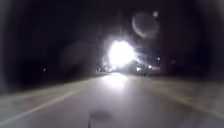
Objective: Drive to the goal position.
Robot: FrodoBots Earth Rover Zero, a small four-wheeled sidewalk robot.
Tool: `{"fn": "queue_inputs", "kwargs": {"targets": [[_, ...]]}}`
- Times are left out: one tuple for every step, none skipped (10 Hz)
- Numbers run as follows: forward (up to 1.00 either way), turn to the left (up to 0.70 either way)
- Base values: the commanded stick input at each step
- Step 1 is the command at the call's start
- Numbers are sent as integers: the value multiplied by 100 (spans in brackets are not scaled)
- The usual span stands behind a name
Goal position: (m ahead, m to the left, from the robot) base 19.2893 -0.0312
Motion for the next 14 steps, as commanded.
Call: {"fn": "queue_inputs", "kwargs": {"targets": [[100,0],[100,0],[100,0],[100,0],[100,0],[100,0],[100,0],[100,0],[100,0],[100,0],[100,0],[100,0],[100,0],[100,0]]}}
